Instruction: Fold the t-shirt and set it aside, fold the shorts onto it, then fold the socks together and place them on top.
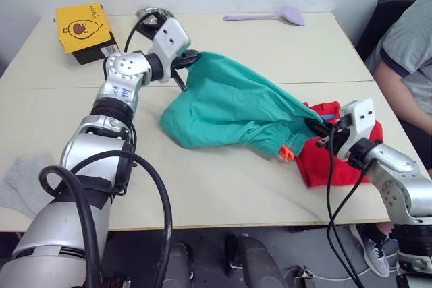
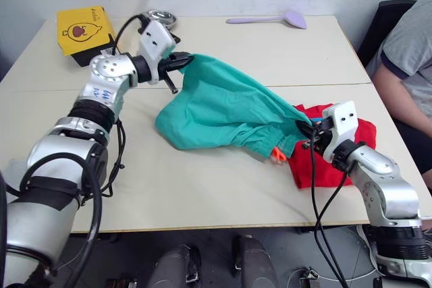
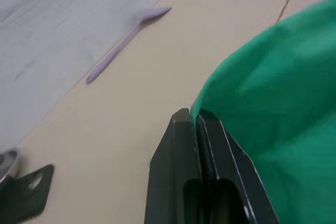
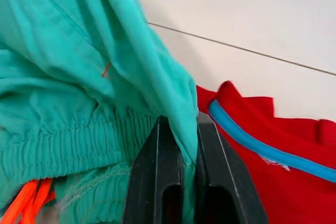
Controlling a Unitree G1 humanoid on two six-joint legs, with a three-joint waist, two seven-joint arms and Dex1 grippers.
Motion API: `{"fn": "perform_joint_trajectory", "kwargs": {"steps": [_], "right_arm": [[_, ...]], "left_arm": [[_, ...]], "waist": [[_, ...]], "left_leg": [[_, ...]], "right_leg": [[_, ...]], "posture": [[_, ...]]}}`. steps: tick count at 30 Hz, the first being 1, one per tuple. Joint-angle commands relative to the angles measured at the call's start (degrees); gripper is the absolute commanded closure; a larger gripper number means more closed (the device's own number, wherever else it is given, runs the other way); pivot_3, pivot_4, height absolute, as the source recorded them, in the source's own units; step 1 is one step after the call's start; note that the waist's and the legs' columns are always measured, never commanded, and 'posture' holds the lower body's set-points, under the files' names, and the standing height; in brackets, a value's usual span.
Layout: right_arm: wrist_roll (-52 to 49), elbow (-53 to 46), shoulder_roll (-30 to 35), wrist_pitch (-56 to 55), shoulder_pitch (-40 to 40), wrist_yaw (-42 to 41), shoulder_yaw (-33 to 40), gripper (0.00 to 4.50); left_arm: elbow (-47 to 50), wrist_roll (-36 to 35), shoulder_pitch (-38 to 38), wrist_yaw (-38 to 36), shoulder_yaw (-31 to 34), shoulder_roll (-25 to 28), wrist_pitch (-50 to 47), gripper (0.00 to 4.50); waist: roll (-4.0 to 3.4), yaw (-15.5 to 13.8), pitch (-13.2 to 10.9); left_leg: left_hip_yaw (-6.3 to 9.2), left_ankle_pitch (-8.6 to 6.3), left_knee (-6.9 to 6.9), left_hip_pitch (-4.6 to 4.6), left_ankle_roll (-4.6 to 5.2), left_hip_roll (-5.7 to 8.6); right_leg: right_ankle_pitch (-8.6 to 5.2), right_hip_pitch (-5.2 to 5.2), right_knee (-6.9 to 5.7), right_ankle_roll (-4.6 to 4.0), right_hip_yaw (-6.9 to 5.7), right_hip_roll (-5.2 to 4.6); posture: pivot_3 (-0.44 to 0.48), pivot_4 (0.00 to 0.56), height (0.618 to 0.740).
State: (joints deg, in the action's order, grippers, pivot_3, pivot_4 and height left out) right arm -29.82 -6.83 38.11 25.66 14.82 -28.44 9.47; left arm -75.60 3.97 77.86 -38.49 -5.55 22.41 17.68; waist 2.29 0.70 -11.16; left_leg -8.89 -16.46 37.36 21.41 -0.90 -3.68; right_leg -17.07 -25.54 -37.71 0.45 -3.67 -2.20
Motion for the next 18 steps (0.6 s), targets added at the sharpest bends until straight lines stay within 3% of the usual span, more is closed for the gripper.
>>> {"fn": "perform_joint_trajectory", "kwargs": {"steps": [1, 6, 10, 13, 15, 18], "right_arm": [[3.18, -1.56, -1.74, -2.72, 0.94, 3.11, 1.98, 3.9], [6.85, -2.95, -1.59, -4.68, 0.28, 3.98, 3.0, 2.31], [7.45, -6.19, 2.71, -6.48, -2.85, 0.15, 7.32, 0.9], [4.74, -11.35, 4.31, -11.89, -5.32, -8.94, 6.89, 0.0], [3.46, -15.77, 4.81, -14.39, -7.13, -15.04, 3.9, 0.0], [6.44, -19.48, 3.93, -13.83, -8.05, -16.85, -3.46, 0.0]], "left_arm": [[-0.45, 0.4, 0.28, 6.85, 2.63, -0.24, 0.25, 3.89], [0.02, 0.81, -0.81, 11.87, 5.02, 1.38, 3.34, 2.36], [2.85, -0.85, -2.97, 6.19, 7.09, 5.45, 10.04, 1.08], [6.53, -5.02, -5.95, -5.85, 9.27, 6.83, 14.93, 0.09], [11.37, -8.66, -10.11, -17.71, 9.19, 6.84, 17.88, 0.04], [22.49, -13.5, -19.81, -35.04, 5.96, 7.83, 17.86, 0.04]], "waist": [[0.01, 0.15, 0.0], [0.01, 1.01, 0.0], [0.01, 1.01, -0.01], [0.01, 0.95, -0.01], [0.01, 0.9, 0.0], [0.0, 1.09, 0.0]], "left_leg": [[0.0, 0.01, 0.01, 0.0, 0.0, 0.0], [-0.01, 0.05, 0.0, -0.04, -0.03, 0.01], [-0.09, 0.1, -0.11, -0.17, -0.12, -0.01], [-0.15, 0.12, -0.12, -0.19, -0.16, -0.05], [-0.17, 0.14, -0.1, -0.23, -0.21, -0.1], [-0.25, 0.18, -0.05, -0.33, -0.31, -0.17]], "right_leg": [[0.0, 0.0, -0.03, 0.0, 0.0, 0.0], [0.0, 0.0, -0.13, 0.0, 0.02, -0.03], [-0.01, 0.0, -0.16, -0.02, 0.07, 0.01], [-0.02, 0.0, -0.16, -0.02, 0.09, 0.07], [-0.02, 0.03, -0.16, -0.02, 0.1, 0.17], [-0.02, 0.13, -0.2, -0.02, 0.2, 0.33]], "posture": [[0.0, 0.15, 0.74], [0.0, 0.15, 0.74], [0.0, 0.15, 0.74], [0.0, 0.15, 0.74], [0.0, 0.15, 0.74], [0.0, 0.15, 0.74]]}}
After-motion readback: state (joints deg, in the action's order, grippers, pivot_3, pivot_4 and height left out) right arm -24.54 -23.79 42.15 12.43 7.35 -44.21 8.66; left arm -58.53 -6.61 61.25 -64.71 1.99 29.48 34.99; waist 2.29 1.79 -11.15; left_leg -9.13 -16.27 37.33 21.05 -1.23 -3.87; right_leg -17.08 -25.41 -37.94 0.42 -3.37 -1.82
